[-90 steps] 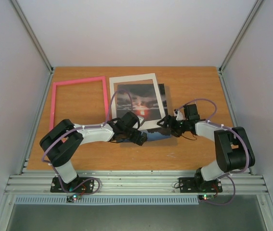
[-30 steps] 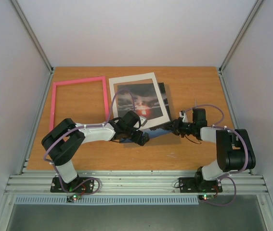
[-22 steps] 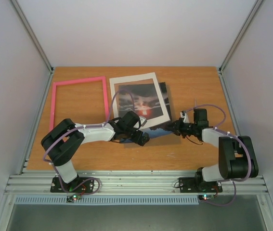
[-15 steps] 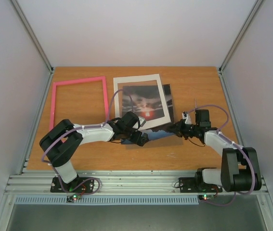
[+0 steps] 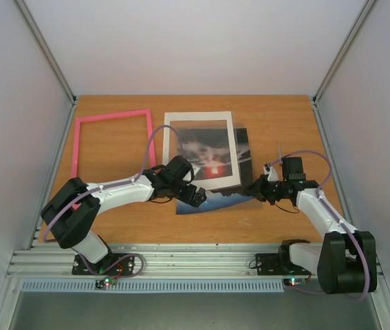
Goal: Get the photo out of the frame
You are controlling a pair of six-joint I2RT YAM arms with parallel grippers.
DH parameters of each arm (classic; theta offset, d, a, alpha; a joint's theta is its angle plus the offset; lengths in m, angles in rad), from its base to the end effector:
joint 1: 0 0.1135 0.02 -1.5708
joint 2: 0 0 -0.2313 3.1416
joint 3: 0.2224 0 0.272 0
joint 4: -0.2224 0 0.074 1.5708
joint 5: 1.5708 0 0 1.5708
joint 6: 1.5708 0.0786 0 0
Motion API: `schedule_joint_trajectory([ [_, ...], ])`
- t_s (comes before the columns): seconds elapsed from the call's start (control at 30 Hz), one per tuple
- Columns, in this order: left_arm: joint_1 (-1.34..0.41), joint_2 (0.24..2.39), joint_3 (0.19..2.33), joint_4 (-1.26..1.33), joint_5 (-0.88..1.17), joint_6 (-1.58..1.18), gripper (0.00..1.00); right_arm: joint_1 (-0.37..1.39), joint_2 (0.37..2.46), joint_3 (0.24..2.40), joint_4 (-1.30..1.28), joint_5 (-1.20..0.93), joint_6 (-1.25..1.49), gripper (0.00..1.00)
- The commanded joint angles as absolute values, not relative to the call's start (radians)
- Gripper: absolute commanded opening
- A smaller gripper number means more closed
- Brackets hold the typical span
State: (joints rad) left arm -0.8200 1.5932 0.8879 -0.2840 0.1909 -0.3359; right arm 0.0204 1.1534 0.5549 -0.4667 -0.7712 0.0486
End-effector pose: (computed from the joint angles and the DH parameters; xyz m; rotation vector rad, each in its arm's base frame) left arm 0.2273 -0.2654 0.0921 0.7173 2.5849 -0.6534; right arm 0.2412 0.0597 0.1110 -0.2253 2.4859 1.0292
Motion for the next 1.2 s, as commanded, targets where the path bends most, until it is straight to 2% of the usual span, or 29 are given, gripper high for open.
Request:
schedule_joint_trajectory([
  [0.0,-0.775,1.541,0.899,-0.310,0.191,-0.333,0.99,0.015,1.114,0.576,-0.594,-0.744,0.016,0.03],
  [0.17,-0.732,1.552,0.888,-0.308,0.209,-0.327,0.99,0.014,1.092,0.545,-0.611,-0.718,0.016,0.10],
  [0.27,-0.728,1.583,0.889,-0.302,0.226,-0.325,0.99,0.014,1.120,0.540,-0.575,-0.707,0.018,0.22],
  [0.47,-0.729,1.610,0.875,-0.284,0.238,-0.329,0.99,0.014,1.221,0.540,-0.424,-0.734,0.025,0.31],
  [0.7,-0.726,1.603,0.855,-0.285,0.236,-0.323,0.99,-0.079,1.331,0.530,-0.234,-0.831,0.050,0.40],
  [0.87,-0.726,1.601,0.842,-0.286,0.235,-0.324,0.99,-0.092,1.419,0.572,-0.192,-0.861,0.034,0.43],
  [1.17,-0.726,1.598,0.836,-0.284,0.241,-0.327,0.99,-0.097,1.577,0.652,-0.102,-0.884,0.044,0.41],
])
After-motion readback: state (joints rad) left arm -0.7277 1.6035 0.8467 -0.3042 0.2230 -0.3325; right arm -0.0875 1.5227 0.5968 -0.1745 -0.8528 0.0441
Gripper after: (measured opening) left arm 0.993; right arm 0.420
